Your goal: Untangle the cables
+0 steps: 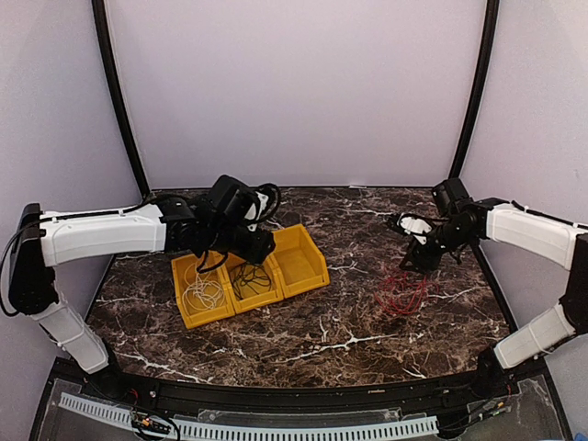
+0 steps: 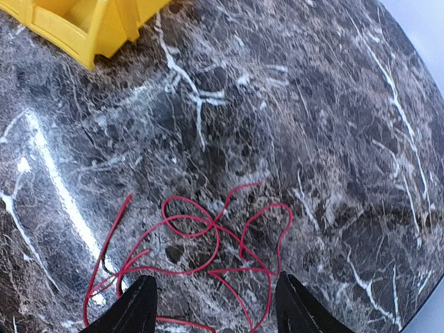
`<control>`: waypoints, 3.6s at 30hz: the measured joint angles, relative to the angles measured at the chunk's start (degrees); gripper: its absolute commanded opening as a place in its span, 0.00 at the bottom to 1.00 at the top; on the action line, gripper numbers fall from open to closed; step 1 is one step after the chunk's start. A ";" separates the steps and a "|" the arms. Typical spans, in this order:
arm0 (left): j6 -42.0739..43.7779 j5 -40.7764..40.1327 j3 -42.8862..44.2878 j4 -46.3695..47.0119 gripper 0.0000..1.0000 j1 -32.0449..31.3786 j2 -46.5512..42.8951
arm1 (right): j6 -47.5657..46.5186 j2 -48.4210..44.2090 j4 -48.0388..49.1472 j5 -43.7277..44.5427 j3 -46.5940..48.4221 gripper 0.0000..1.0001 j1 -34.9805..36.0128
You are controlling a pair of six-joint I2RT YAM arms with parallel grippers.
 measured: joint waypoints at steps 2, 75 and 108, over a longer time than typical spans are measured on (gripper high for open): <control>1.55 -0.61 0.13 1.31 0.50 -1.36 -2.05 | 0.02 0.31 -1.66 1.55 -0.04 0.61 -0.79; -6.32 17.51 6.34 50.14 0.05 -11.69 21.00 | -0.68 2.14 -13.09 -20.44 15.87 0.00 5.31; -11.21 13.38 -10.14 62.20 0.00 -11.17 9.84 | -3.30 19.47 -5.84 -35.78 10.23 0.21 4.17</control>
